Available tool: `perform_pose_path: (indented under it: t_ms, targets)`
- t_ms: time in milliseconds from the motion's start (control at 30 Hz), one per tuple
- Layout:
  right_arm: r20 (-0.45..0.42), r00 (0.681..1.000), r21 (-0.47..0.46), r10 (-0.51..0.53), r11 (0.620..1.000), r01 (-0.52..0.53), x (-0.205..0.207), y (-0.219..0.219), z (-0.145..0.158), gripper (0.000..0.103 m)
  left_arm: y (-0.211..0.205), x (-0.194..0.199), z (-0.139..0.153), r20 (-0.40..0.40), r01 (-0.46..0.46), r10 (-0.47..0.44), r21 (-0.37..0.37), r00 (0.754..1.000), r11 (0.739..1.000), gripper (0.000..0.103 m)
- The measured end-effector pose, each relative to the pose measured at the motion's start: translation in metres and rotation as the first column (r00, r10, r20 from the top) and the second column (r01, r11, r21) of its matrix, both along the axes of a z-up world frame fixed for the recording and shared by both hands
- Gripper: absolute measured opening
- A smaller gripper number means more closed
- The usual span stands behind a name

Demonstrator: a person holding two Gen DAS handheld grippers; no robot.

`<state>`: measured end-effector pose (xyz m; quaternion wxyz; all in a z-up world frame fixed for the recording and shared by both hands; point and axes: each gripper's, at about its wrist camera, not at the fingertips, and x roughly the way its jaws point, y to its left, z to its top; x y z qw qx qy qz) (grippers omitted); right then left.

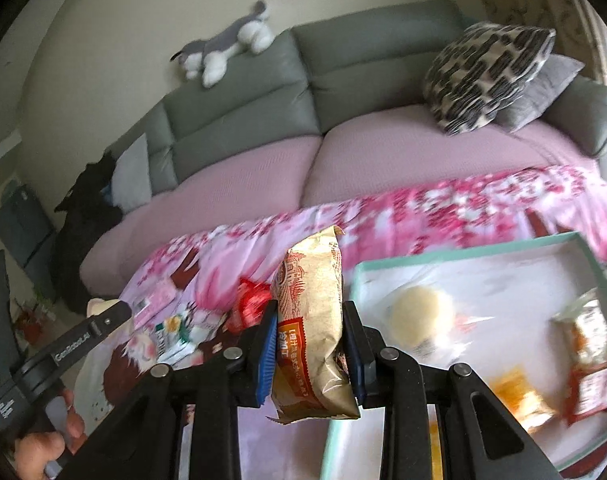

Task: Organize snacks
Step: 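Carry both items over the tray and open both tools to drop them inside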

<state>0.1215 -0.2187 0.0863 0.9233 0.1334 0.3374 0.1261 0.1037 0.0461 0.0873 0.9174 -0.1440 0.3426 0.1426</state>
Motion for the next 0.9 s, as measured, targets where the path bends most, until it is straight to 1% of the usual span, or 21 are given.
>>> perform_pose_path:
  t_ms: [133, 267, 433, 567, 667, 900]
  targets:
    - [0.023, 0.996, -0.006, -0.081, 0.997, 0.081, -0.004, -0.029, 0.008, 0.032, -0.025, 0.007, 0.010, 0.011, 0.066, -0.066, 0.013, 0.998, 0.998, 0.046]
    - [0.037, 0.985, -0.014, -0.170, 0.985, 0.171, -0.009, -0.062, 0.010, 0.032, -0.050, 0.014, 0.019, 0.019, 0.123, -0.123, 0.029, 0.992, 0.992, 0.046]
    - [0.034, 0.966, -0.004, -0.258, 0.966, 0.258, -0.014, -0.100, 0.009, 0.032, -0.087, 0.022, 0.031, 0.036, 0.206, -0.208, 0.044, 0.977, 0.978, 0.046]
    - [0.023, 0.947, -0.001, -0.319, 0.948, 0.319, -0.018, -0.124, 0.008, 0.032, -0.121, 0.029, 0.036, 0.046, 0.287, -0.290, 0.058, 0.956, 0.956, 0.046]
    - [0.012, 0.934, 0.011, -0.358, 0.934, 0.358, -0.021, -0.141, 0.005, 0.032, -0.150, 0.032, 0.038, 0.053, 0.354, -0.357, 0.061, 0.933, 0.933, 0.046]
    - [-0.014, 0.902, 0.016, -0.432, 0.902, 0.432, -0.028, -0.169, -0.005, 0.032, -0.205, 0.039, 0.027, 0.033, 0.470, -0.472, 0.050, 0.881, 0.881, 0.046]
